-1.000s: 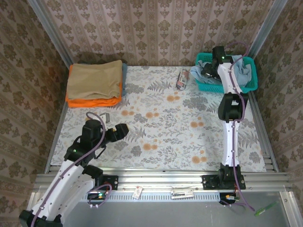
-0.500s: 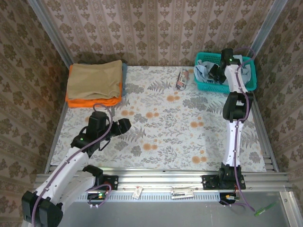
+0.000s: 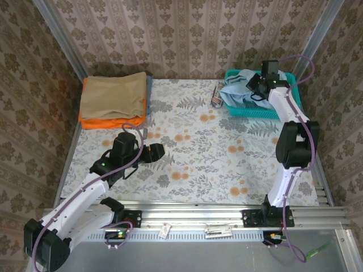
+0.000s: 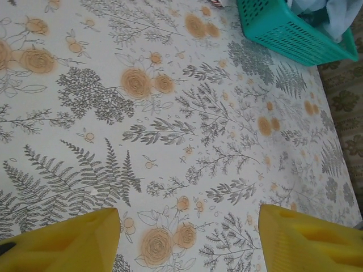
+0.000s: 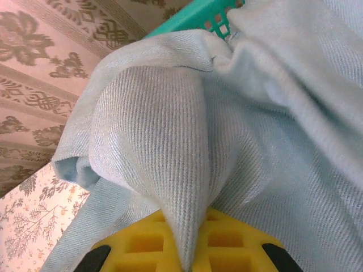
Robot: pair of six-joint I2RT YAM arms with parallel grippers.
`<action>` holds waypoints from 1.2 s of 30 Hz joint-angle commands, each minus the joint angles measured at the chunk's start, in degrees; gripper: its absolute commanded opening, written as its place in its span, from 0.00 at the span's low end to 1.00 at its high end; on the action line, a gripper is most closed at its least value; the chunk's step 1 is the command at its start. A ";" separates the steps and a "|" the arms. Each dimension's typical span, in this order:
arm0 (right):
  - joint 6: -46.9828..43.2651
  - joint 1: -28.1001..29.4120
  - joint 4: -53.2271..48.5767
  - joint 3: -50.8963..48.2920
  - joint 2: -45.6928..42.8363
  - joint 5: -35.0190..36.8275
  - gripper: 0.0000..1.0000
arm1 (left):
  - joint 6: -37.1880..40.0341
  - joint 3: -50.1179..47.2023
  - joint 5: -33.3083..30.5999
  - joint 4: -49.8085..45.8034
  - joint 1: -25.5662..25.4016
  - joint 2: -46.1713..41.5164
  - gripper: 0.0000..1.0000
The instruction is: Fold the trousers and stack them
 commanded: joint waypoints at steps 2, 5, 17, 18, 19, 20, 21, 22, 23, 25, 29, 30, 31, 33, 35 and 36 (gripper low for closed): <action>1.09 4.02 12.66 -8.14 -8.64 11.61 0.00 | 1.65 0.86 -1.31 -0.73 -1.78 -2.66 0.65; -0.52 7.08 15.36 -11.55 -12.95 18.39 0.00 | 2.02 0.76 -2.49 -1.86 -2.81 -4.08 0.65; -11.59 17.34 17.74 -8.08 -22.46 38.58 0.00 | 2.99 2.61 -6.34 -6.58 -6.94 -6.97 0.67; -13.02 18.36 18.97 -7.72 -23.21 39.58 0.00 | 2.99 2.61 -6.46 -6.45 -7.06 -6.80 0.67; -14.29 19.11 19.60 -7.05 -23.80 40.00 0.00 | 2.99 2.61 -6.55 -6.26 -7.21 -6.64 0.67; -15.28 19.71 19.82 -5.83 -24.43 39.71 0.00 | 3.00 2.70 -6.63 -6.08 -7.46 -6.54 0.67; -16.12 20.02 20.74 -5.27 -25.22 38.58 0.00 | 3.04 2.86 -6.81 -6.10 -7.73 -6.44 0.67; -16.83 20.20 21.98 -5.20 -26.02 37.30 0.00 | 3.18 3.28 -6.96 -6.14 -7.95 -6.36 0.67; -17.93 20.58 22.55 -4.51 -26.86 36.39 0.00 | 3.25 3.68 -6.94 -6.23 -8.12 -6.35 0.67; -19.94 21.70 22.47 -2.33 -28.01 35.56 0.00 | 3.68 4.48 -7.05 -6.57 -8.55 -6.44 0.67; -24.56 25.64 23.64 -0.10 -32.31 33.11 0.00 | 4.40 4.99 -8.19 -6.81 -9.02 -7.03 0.67; -25.14 26.31 23.52 0.28 -32.82 32.84 0.00 | 4.40 4.92 -8.39 -6.81 -8.95 -7.13 0.67; -25.71 27.70 22.74 0.99 -33.65 32.04 0.00 | 4.19 4.76 -8.80 -6.71 -9.09 -7.51 0.66; -29.27 31.17 22.38 2.29 -34.62 31.21 0.00 | 3.83 4.17 -9.01 -6.16 -9.04 -8.47 0.66; -32.87 35.07 23.32 2.57 -35.58 30.93 0.00 | 3.54 3.69 -9.85 -5.79 -9.15 -9.60 0.66; -33.56 36.68 23.13 2.79 -35.89 30.33 0.00 | 3.35 3.43 -10.24 -5.71 -9.12 -10.22 0.66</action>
